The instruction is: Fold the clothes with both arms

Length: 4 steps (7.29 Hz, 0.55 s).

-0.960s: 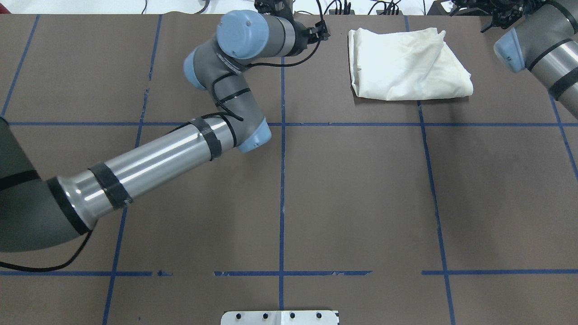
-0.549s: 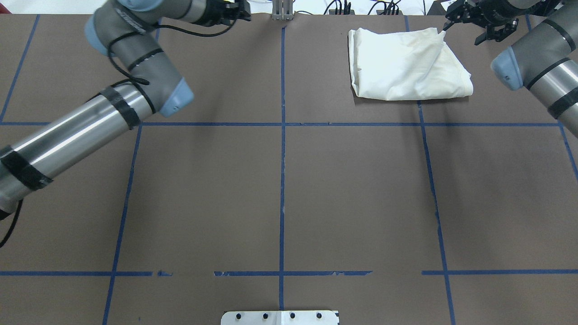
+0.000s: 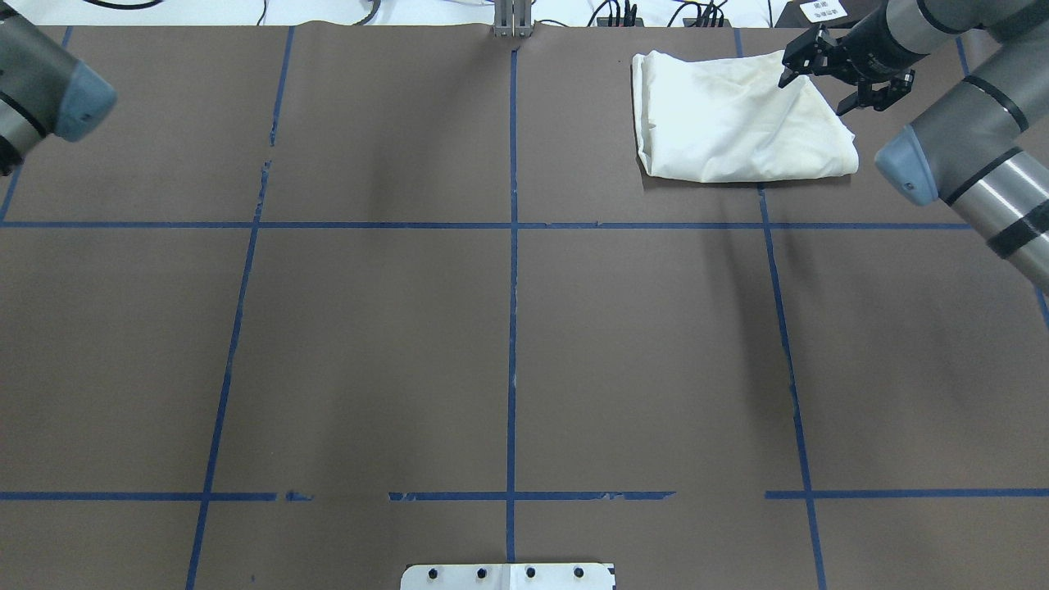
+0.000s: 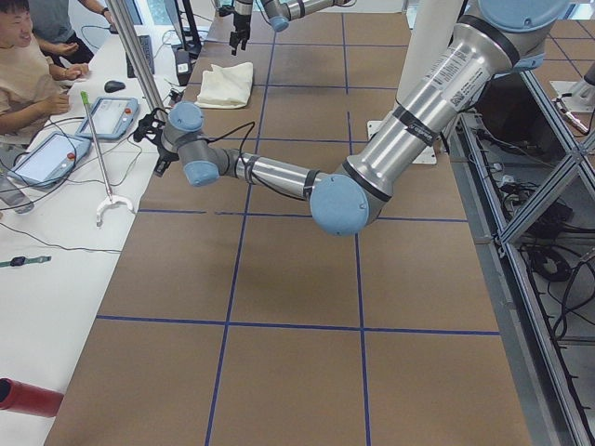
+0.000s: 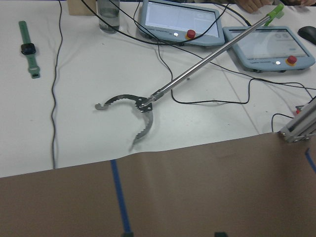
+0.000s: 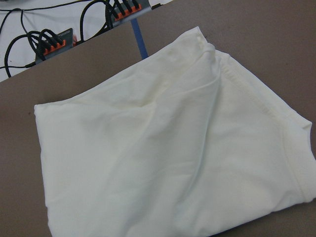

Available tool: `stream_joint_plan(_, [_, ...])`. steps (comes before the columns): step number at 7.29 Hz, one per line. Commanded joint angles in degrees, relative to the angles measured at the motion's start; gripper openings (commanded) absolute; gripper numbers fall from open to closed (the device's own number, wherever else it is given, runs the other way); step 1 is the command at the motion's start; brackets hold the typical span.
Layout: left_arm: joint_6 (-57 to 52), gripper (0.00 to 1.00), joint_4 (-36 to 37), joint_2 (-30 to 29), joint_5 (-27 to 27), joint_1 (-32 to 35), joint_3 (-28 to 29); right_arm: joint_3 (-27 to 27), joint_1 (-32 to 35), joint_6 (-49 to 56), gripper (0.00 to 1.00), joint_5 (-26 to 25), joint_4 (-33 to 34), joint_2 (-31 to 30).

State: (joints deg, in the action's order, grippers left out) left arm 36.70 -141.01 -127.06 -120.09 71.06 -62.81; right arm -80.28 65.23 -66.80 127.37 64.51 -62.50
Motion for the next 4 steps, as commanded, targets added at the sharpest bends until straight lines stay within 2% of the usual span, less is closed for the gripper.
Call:
stream_joint_plan(1, [-21.22, 0.64, 9.03, 2.17, -0.94, 8.18, 0.05, -12.65, 2.17, 8.19, 1.00, 0.69, 8.31, -9.17])
stream_joint_plan(2, [-28.45, 0.64, 15.52, 2.43, -1.11, 11.09, -0.12, -17.75, 4.10, 18.62, 1.00, 0.69, 12.88, -14.70])
stream_joint_plan(4, [-41.64, 0.65, 32.20, 2.26, -1.55, 16.98, -0.30, -24.72, 10.93, 40.50, 1.00, 3.48, 25.77, -21.06])
